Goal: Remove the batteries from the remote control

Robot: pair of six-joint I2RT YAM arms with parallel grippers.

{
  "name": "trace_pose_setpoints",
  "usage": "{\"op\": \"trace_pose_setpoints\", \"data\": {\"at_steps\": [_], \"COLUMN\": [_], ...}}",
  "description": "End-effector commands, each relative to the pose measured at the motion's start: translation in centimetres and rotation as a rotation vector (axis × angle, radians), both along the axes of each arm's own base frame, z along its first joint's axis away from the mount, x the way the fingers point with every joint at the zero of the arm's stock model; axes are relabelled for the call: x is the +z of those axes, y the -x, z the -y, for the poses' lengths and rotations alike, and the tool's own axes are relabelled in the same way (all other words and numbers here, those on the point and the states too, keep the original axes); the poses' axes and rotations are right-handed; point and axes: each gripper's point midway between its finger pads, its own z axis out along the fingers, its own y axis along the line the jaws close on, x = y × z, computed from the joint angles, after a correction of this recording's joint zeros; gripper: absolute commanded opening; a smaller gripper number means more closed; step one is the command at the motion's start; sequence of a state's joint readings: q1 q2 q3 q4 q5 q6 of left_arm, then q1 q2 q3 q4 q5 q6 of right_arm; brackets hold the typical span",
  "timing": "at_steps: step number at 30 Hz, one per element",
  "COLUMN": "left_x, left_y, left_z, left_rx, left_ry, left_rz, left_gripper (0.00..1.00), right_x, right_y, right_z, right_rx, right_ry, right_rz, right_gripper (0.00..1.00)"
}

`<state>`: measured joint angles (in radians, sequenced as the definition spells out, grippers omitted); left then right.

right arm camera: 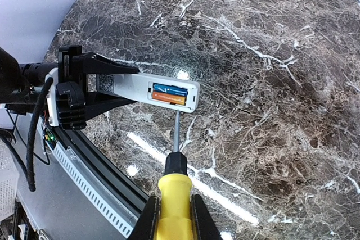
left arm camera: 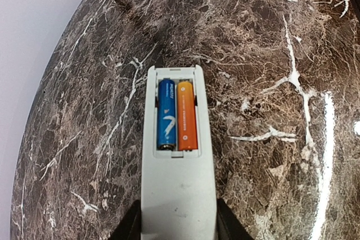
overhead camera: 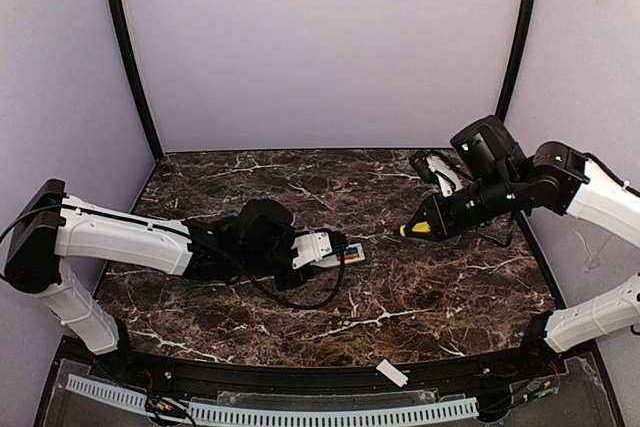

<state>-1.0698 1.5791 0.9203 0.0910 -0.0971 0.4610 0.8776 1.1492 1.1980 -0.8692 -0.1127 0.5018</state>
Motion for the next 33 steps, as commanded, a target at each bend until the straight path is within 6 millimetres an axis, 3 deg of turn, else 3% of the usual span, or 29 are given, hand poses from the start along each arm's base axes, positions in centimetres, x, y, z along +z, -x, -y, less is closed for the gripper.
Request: {"op": "trace_pose_setpoints", "data": {"at_steps": [1, 10, 24, 33], "left_x": [1.1, 0.9, 0.9, 0.9], "left_y": [-0.3, -0.4, -0.5, -0.4], "left_z": [0.4, 0.5, 0.6, 0.5], "left_rx": [0.003, 0.006, 0.007, 0.007], "left_ry": [0.012, 0.004, 0.004, 0.005], "left_rz": [0.017, 0.014, 0.016, 0.015], "left_gripper": [0.00, 0.00, 0.00, 0.00], "right_x": [0.9, -1.1, -4.2, -5.0], "right_y": [-0.5, -1.6, -1.7, -1.5], "right_z": [-1.8, -4.3, -4.4, -4.2], "right_rx": [0.031, 0.053, 0.043, 0.042], "right_ry": [-0.040, 0.033, 0.154, 0.191], "right_rz": [0.013, -0.014, -0.068, -0.076], "right_gripper": [0.00, 0.00, 0.00, 0.00]}}
